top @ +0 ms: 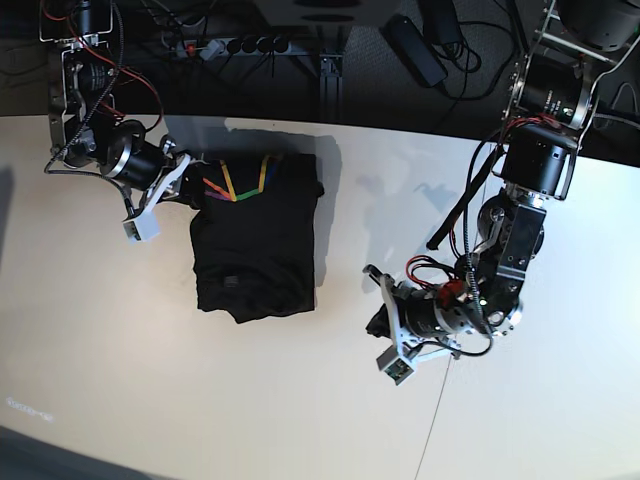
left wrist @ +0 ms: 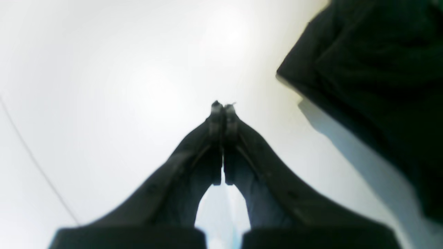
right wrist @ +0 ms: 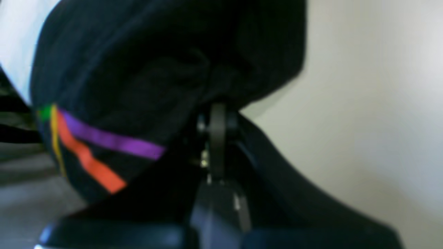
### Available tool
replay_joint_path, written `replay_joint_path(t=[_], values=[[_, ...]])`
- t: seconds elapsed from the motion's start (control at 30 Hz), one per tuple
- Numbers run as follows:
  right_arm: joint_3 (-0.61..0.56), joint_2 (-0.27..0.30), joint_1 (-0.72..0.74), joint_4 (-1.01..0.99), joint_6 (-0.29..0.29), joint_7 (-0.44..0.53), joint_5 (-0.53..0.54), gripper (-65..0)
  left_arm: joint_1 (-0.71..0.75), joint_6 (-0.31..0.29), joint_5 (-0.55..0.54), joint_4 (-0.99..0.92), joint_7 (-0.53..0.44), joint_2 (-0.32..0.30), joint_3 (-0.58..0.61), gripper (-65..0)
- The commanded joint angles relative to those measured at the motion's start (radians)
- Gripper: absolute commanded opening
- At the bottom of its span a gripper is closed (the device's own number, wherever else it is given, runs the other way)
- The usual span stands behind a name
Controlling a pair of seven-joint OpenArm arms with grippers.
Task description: Fold the T-shirt properly
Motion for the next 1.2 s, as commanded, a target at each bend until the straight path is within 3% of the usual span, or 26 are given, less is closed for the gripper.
replay_joint_path(t=[0.0, 0.13, 0.27, 0.43, 0.63, 0.97, 1.17], values=[[0.000, 0.006, -0.003, 0.001, 0.046, -0.047, -0.051, -65.0, -0.026, -0.018, -0.027, 0.018, -0.015, -0.015, -0.022, -65.0], [0.047, 0.005, -0.003, 0.008, 0.046, -0.042, -0.070, -65.0, 0.007, -0.018, -0.075, 0.035, -0.013, -0.066, -0.109, -65.0], [0.196, 0.008, -0.003, 0.014, 0.046, -0.051, -0.067, -65.0, 0.095, -0.050, -0.139, 0.132, 0.048, -0.126, -0.218, -65.0], [0.363, 0.030, -0.015, 0.025, 0.050, -0.145, 0.026, -65.0, 0.296, -0.063, -0.269, 0.382, 0.126, -0.197, -0.380, -65.0], [0.452, 0.072, -0.133, 0.138, 0.050, -0.152, 0.030, -65.0, 0.584, -0.063, -0.322, 0.661, 0.142, -0.241, -0.592, -65.0], [0.520, 0.089, -0.421, 0.317, 0.050, -0.153, 0.043, -65.0, 1.014, -0.117, -0.485, 0.845, 0.209, -0.243, -0.875, -65.0], [0.520, 0.084, -0.585, 0.320, 0.049, -0.153, 0.056, -65.0, 1.263, -0.117, -0.482, 0.840, 0.258, -0.243, -0.902, -65.0]])
